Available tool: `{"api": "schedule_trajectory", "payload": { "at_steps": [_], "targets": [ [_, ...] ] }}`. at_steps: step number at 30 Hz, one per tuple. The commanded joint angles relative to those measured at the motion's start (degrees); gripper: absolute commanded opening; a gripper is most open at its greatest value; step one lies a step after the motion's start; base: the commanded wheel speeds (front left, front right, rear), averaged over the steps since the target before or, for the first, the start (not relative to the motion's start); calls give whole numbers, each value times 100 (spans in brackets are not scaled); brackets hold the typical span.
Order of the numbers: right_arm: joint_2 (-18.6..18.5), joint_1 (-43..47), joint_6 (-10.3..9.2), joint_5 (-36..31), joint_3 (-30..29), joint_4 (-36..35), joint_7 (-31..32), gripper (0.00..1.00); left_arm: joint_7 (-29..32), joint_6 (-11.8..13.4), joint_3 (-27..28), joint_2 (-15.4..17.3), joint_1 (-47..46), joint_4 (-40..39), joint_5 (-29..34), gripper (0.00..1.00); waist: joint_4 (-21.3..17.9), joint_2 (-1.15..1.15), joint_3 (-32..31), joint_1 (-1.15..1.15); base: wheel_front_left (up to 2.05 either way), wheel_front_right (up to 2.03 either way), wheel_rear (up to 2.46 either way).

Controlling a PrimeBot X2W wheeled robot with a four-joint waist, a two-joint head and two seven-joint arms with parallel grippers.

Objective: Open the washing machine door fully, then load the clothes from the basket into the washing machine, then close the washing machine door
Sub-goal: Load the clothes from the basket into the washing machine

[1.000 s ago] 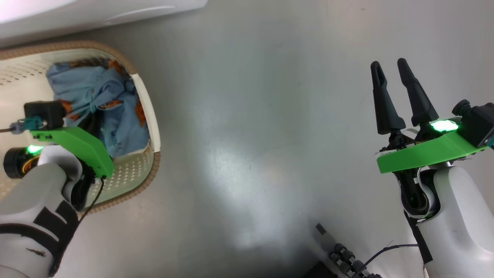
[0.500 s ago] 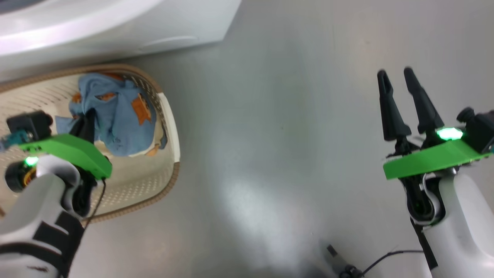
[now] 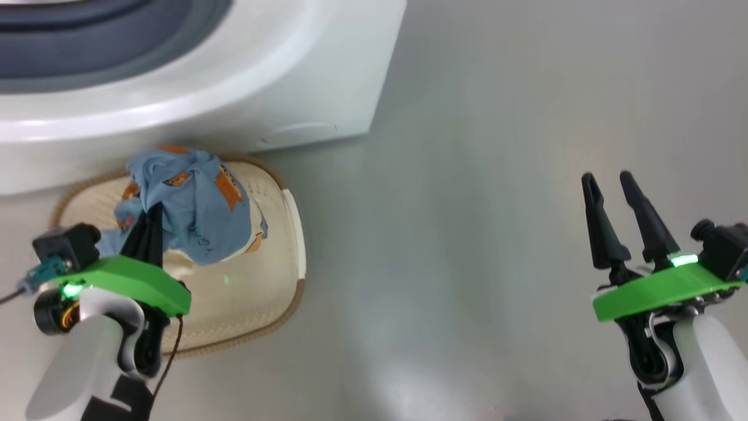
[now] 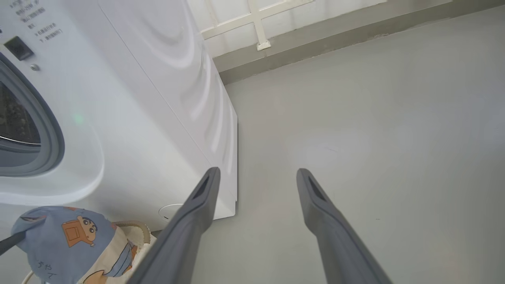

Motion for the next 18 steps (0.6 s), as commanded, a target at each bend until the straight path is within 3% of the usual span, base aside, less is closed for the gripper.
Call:
{"api": "schedule_trajectory", "payload": {
  "at_steps": [1, 18],
  "targets": [
    [-63, 219, 13, 32, 65, -90, -43, 100, -61, -9, 263, 154, 165, -203, 112, 0, 158, 0, -397, 0, 0, 0, 0],
    [-216, 921, 13, 99, -3, 39, -43, 100, -61, -9, 1159, -81, 1372, -1726, 1230, 0, 321, 0, -1433, 0, 0, 0, 0]
  ]
}}
